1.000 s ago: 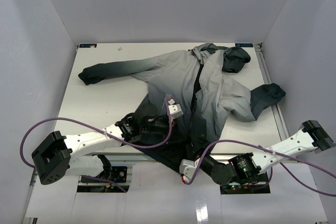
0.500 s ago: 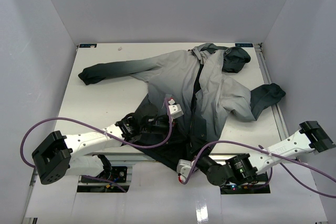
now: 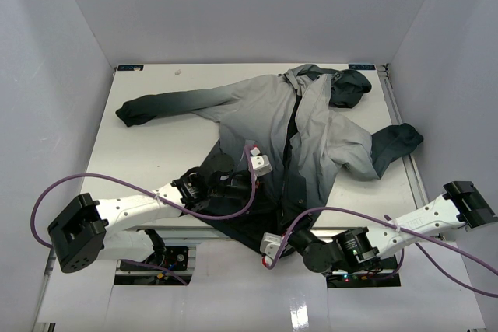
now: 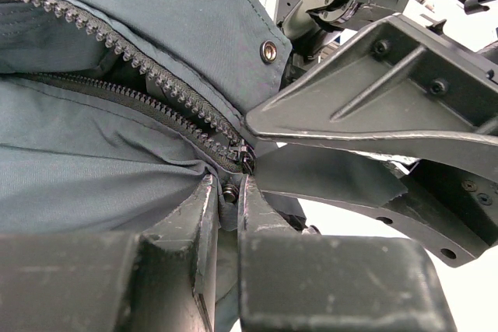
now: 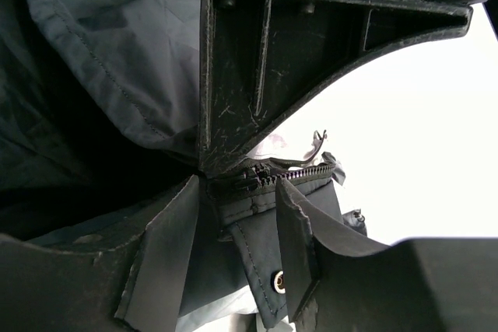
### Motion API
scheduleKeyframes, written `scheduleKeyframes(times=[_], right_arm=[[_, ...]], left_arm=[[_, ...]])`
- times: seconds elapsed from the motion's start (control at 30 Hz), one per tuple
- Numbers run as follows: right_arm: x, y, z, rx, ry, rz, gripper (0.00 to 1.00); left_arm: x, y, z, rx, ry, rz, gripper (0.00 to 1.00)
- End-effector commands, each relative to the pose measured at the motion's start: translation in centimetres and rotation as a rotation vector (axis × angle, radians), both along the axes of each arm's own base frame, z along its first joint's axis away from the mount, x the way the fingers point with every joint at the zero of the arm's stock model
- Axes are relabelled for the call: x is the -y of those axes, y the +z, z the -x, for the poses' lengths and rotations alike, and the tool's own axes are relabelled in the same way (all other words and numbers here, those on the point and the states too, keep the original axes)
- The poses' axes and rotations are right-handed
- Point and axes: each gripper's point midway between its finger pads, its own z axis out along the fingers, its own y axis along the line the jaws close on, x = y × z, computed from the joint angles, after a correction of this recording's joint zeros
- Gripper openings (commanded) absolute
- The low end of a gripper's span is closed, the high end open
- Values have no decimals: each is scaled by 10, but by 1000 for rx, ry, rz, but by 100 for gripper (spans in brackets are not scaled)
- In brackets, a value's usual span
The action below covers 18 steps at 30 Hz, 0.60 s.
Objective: Zip up the jacket
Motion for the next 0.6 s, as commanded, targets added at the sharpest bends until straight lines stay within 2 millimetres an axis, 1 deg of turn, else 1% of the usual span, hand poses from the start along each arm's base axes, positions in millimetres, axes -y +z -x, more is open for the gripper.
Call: scheduleKeyframes(times=[0.0,0.13,0.23,0.37,0.47,0.57], right_arm=[[-3,19,-3,-12,-33,-75,48],[-1,24,-5,-7,-45,-95,41],[1,27,-6,-5,-41,-115,34],[2,28,-7,-4,-41,-132,28],[2,30,-7,-5,-39,-138,25],[3,31,-7,-8,-45,-149,24]], left_arm=[[7,27,8,18,-58,71,0],[7,26,8,16,-59,69,0],[7,26,8,16,-59,69,0],[7,25,8,15,-59,68,0],[7,25,8,15,-59,67,0],[7,25,8,15,-58,65,0]])
